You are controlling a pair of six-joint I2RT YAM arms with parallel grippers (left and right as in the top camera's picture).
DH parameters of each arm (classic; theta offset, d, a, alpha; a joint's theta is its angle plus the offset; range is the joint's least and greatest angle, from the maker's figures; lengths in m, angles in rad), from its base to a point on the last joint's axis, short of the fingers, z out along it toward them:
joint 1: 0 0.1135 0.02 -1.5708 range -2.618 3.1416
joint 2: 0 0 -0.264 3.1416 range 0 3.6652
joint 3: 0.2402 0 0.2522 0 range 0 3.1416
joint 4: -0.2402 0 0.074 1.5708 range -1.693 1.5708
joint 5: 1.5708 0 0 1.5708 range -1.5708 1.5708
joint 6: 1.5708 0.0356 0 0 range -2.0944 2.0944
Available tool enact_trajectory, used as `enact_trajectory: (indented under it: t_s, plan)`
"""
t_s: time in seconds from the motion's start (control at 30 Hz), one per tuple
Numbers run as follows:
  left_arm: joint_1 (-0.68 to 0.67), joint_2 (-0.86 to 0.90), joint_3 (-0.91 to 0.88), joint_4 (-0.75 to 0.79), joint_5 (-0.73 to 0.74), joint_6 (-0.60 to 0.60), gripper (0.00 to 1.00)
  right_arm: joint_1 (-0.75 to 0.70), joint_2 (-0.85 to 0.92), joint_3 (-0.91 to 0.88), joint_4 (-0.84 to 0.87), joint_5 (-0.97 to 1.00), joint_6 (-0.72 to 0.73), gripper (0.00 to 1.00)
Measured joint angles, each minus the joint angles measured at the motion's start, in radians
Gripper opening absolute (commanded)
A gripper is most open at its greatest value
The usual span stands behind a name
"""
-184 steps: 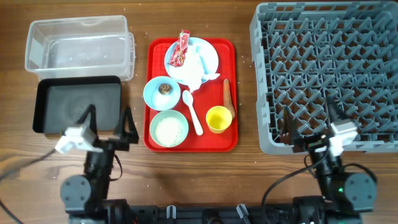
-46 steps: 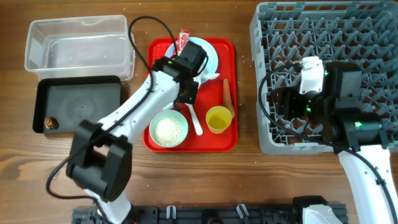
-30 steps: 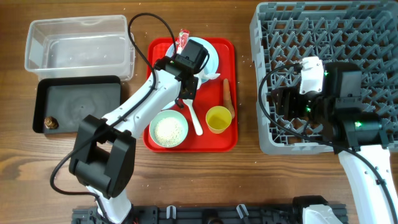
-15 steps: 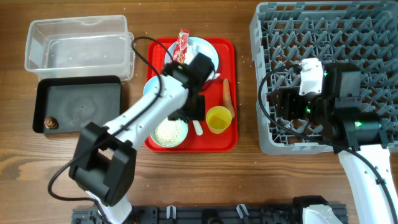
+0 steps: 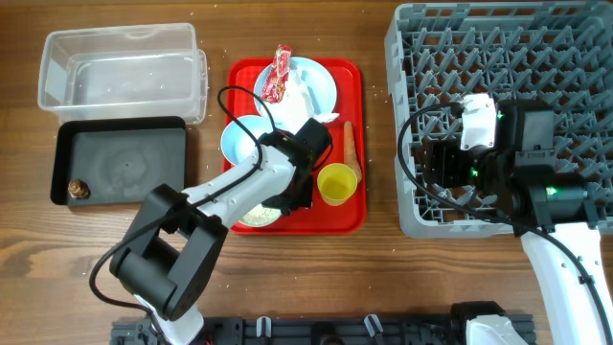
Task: Sort waste into correct bins and load items into the dishwasher rack
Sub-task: 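Grasp the green bowl of rice with the left gripper and lift it, then tilt the green bowl over the black tray to pour out the rice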
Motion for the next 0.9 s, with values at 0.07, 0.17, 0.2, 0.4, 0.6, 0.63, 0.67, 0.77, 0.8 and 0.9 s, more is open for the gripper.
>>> enact_trajectory:
  t_s: [0.07, 0.17, 0.2, 0.4, 0.6, 0.63, 0.67, 0.77, 0.8, 0.9]
  plan:
    - [0.0, 0.0, 0.0, 0.003, 0.0, 0.0, 0.04, 0.0, 0.0, 0.0, 0.0, 0.0, 0.0, 0.75]
    - [0.001, 0.0, 0.011, -0.016, 0.02, 0.0, 0.04, 0.0, 0.0, 0.0, 0.001, 0.0, 0.0, 0.75]
    - [0.002, 0.0, 0.039, -0.047, 0.043, 0.0, 0.04, 0.0, 0.0, 0.0, 0.002, 0.0, 0.0, 0.75]
    - [0.022, -0.034, 0.22, -0.2, 0.114, 0.0, 0.04, 0.0, 0.0, 0.0, 0.009, 0.0, 0.0, 0.75]
    - [0.125, -0.185, 0.286, -0.229, 0.175, 0.0, 0.04, 0.0, 0.0, 0.0, 0.013, 0.0, 0.0, 0.75]
    - [0.179, -0.222, 0.287, -0.232, 0.198, 0.008, 0.04, 0.0, 0.0, 0.0, 0.014, 0.0, 0.0, 0.75]
    - [0.221, -0.242, 0.288, -0.233, 0.215, 0.015, 0.04, 0.0, 0.0, 0.0, 0.016, 0.0, 0.0, 0.75]
    - [0.4, -0.275, 0.289, -0.24, 0.306, 0.07, 0.04, 0.0, 0.0, 0.0, 0.019, 0.0, 0.0, 0.75]
    - [0.476, -0.275, 0.289, -0.24, 0.348, 0.105, 0.04, 0.0, 0.001, 0.0, 0.02, 0.0, 0.0, 0.75]
    - [0.703, -0.269, 0.289, -0.243, 0.484, 0.218, 0.04, 0.0, 0.001, 0.0, 0.028, 0.0, 0.0, 0.75]
